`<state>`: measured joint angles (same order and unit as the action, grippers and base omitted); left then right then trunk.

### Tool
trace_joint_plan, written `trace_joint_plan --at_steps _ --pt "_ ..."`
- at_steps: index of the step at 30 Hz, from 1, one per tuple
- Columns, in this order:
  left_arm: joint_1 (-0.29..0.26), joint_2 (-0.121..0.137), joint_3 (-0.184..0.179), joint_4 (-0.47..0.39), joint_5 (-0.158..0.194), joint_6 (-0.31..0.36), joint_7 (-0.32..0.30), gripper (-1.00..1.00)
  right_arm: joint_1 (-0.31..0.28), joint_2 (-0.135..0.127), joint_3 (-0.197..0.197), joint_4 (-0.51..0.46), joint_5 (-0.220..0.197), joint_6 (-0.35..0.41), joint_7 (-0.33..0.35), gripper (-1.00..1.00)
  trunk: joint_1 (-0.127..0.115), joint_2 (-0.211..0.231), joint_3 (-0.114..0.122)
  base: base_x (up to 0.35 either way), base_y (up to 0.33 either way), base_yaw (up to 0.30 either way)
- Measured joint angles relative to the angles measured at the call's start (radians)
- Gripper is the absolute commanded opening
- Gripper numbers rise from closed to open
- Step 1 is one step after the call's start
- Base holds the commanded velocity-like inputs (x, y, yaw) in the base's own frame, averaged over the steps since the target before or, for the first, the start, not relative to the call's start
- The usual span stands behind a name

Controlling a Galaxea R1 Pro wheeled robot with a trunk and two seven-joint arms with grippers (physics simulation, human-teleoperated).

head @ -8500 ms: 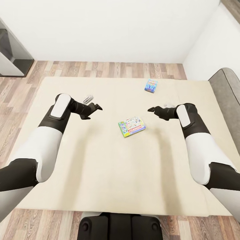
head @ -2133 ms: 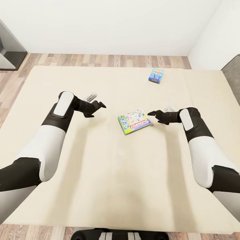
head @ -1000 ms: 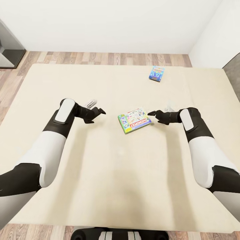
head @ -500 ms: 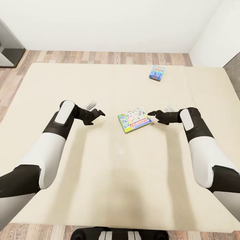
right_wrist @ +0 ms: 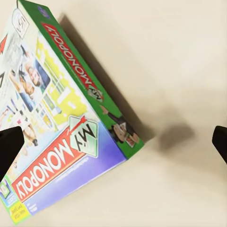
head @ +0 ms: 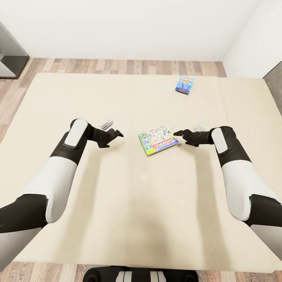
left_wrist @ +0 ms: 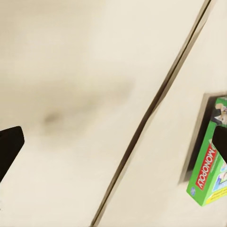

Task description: Put all the toys in the child's room - the three board games (two on the bed and one on the table), the two jigsaw puzzles on the table, and the tennis ball on the table - inside the toy box on the table in the child's room.

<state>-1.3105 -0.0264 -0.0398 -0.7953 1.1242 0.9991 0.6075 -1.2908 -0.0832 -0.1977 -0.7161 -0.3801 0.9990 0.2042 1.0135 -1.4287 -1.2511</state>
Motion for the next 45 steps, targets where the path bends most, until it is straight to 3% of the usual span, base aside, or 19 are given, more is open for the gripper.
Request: trace_joint_plan --at_steps 45 --pt "0.005 0.0 0.0 0.0 -0.001 0.0 0.001 1.0 0.0 0.001 0.0 -0.003 0.001 -0.002 -0.001 1.0 0.0 0.0 -0.004 0.0 0.0 0.0"
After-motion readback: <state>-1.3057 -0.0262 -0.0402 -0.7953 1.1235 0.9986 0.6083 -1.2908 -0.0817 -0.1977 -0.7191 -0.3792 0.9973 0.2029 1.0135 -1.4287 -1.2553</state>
